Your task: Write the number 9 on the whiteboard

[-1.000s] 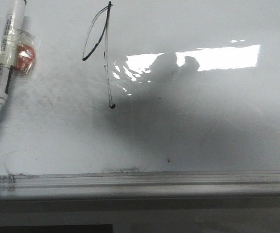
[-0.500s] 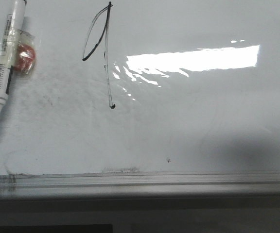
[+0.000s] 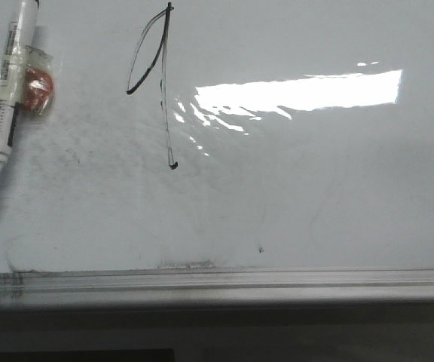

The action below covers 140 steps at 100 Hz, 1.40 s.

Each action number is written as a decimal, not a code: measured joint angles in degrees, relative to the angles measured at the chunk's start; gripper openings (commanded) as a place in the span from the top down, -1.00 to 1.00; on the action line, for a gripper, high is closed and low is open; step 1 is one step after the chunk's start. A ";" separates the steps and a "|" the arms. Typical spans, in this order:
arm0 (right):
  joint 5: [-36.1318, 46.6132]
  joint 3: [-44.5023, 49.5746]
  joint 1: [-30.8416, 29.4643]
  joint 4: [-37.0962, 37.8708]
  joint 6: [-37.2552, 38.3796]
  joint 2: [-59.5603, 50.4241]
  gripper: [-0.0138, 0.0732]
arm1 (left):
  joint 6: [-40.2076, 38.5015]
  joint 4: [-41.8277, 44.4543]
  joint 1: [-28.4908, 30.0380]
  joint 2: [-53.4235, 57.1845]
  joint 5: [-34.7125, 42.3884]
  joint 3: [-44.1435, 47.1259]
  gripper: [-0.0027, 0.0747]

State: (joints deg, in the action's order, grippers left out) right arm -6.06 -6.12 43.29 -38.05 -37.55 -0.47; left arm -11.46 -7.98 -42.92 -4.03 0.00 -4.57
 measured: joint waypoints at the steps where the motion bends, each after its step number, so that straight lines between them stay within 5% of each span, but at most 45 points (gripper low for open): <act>1: 0.00 -0.01 0.00 0.00 0.00 -0.11 0.83 | 0.00 0.00 0.00 0.06 0.00 0.00 0.98; 77: 0.34 0.23 0.00 0.00 0.00 -0.10 0.83 | 0.10 0.03 0.00 0.29 0.00 0.00 0.98; 93: 0.34 0.23 0.00 0.00 -0.11 -0.10 0.83 | 0.10 7.20 1.84 0.29 0.00 0.89 0.98; 107: 0.34 0.23 0.00 0.00 -0.11 -0.10 0.83 | 0.10 10.33 9.26 0.29 0.00 1.48 0.98; 140: 0.34 0.31 0.00 0.00 0.00 -0.10 0.83 | 0.20 10.05 36.87 4.23 -0.32 4.18 0.98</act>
State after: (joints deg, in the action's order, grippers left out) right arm -5.72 -5.81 43.29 -38.05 -37.54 -0.57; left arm -11.26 2.07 -6.04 0.20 -0.32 -0.39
